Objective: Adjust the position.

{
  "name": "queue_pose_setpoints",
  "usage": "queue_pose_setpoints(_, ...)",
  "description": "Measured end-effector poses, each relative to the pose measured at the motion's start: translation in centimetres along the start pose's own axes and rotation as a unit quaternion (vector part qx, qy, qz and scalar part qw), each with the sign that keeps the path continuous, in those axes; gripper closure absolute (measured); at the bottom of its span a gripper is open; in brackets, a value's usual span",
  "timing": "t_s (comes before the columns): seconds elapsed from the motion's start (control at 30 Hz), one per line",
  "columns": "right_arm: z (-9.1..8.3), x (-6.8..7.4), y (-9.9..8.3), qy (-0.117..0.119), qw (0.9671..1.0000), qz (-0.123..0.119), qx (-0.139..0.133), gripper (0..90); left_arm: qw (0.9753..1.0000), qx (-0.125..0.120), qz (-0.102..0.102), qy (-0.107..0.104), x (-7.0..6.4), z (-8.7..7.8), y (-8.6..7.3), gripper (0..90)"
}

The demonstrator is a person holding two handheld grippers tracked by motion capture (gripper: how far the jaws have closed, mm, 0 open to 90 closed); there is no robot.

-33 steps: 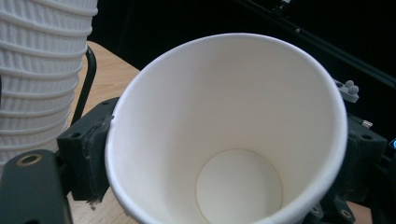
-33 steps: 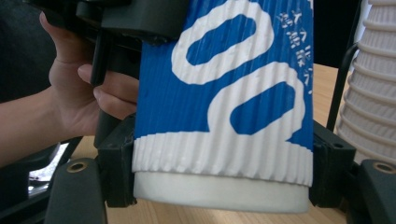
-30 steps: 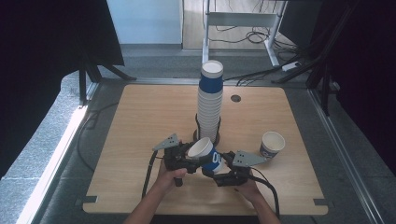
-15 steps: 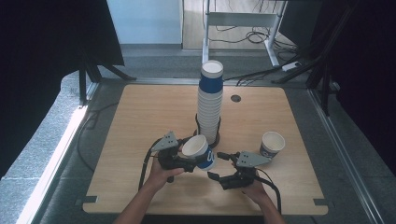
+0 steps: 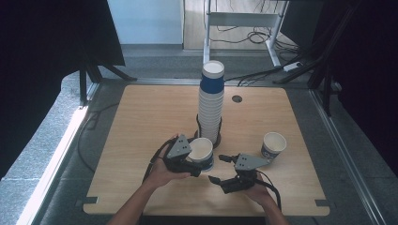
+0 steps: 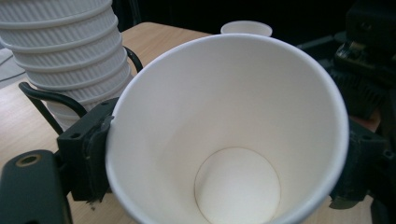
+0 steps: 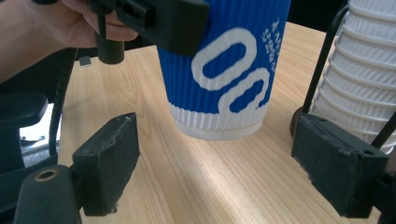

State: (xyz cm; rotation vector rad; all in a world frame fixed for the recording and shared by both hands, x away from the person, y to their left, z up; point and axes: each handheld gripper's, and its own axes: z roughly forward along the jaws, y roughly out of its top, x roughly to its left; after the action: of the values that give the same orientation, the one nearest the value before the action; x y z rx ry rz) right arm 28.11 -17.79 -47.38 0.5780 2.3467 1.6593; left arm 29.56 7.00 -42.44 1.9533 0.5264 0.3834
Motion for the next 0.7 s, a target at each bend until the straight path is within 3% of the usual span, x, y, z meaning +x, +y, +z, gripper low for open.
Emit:
queue_pose_setpoints(0.3, 0.7, 0.1, 0.3, -0.002, 0.9999, -0.009, 0.012, 14.3, 0.9989, 0.032, 0.034, 0.008, -0.6, 0.5, 0.2, 13.5)
queue_pose_setpoints(0.57, 1.5, 0.3, 0.3, -0.007, 0.9997, -0.015, 0.017, 13.8, 0.9947, 0.064, 0.08, 0.013, -1.4, 1.1, 0.6, 13.4)
queue_pose_setpoints(0.7, 1.9, 0.4, 0.3, -0.007, 0.9998, -0.014, 0.015, 13.7, 0.9935, 0.071, 0.088, 0.008, -1.7, 1.2, 0.7, 13.3)
